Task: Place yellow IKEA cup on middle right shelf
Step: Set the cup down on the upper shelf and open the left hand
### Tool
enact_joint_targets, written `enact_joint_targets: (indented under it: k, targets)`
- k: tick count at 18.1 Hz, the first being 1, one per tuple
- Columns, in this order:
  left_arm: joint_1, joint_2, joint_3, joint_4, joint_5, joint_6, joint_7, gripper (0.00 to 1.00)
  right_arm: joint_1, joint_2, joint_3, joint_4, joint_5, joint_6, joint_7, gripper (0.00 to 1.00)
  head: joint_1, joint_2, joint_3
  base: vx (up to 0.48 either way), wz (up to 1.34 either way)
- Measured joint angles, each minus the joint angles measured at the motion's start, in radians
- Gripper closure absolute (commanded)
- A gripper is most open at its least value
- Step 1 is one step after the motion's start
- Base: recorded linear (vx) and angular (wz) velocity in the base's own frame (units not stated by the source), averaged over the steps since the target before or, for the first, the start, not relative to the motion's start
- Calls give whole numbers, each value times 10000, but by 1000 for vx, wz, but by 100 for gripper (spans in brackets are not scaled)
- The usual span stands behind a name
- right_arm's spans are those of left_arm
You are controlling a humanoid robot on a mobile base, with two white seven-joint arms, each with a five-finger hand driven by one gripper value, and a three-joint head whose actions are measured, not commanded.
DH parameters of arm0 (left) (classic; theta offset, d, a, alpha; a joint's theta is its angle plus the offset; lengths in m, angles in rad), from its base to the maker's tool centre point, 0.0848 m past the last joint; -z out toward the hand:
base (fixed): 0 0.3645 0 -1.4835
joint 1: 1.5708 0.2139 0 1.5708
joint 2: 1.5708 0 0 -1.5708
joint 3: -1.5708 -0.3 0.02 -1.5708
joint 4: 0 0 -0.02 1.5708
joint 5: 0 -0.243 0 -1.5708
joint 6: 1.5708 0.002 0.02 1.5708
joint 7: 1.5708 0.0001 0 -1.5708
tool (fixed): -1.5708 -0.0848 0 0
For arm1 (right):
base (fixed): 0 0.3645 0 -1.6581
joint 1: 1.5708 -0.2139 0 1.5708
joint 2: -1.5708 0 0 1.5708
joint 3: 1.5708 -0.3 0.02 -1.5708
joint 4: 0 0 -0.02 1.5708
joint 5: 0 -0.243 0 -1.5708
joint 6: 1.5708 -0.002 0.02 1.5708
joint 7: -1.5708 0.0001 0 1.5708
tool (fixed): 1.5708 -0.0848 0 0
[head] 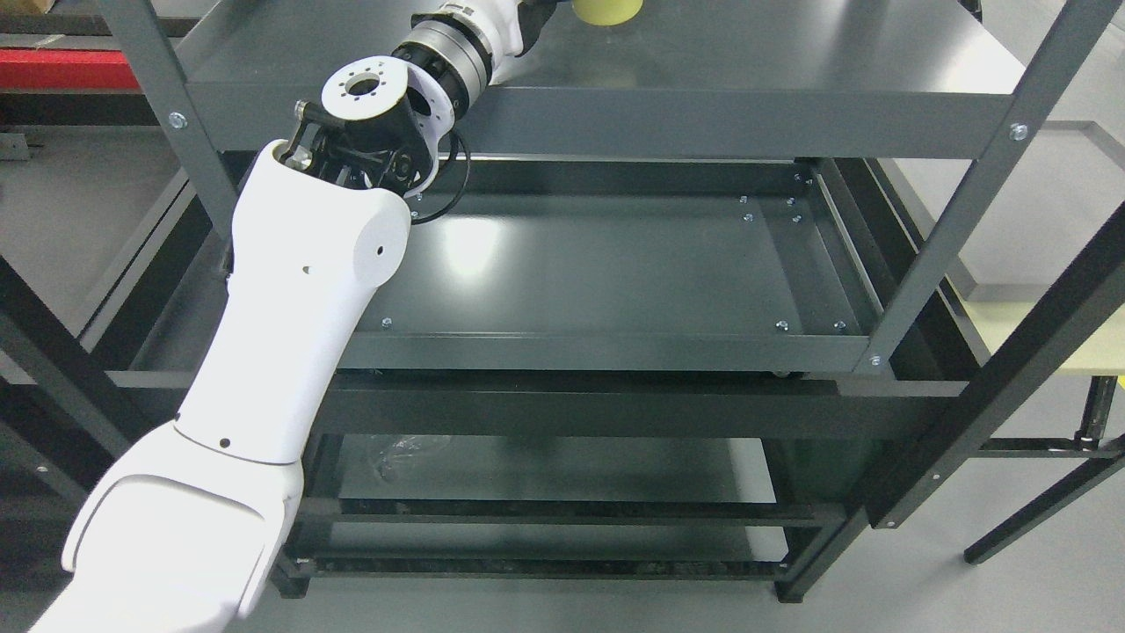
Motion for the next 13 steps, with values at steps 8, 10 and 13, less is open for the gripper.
enact_joint_targets:
  k: [8, 10, 13]
  targets:
    - [-20, -3, 16, 249, -368, 33, -80, 1, 0, 0, 0, 0, 0, -6, -3, 0, 0, 0, 0, 0, 0]
    - [-19, -4, 49, 149, -416, 143, -80, 1, 0, 0, 0, 0, 0, -6, -3, 0, 0, 0, 0, 0, 0]
    - [-54, -1, 167, -153, -465, 262, -58, 1, -1, 0, 0, 0, 0, -7, -3, 1, 0, 0, 0, 1, 7]
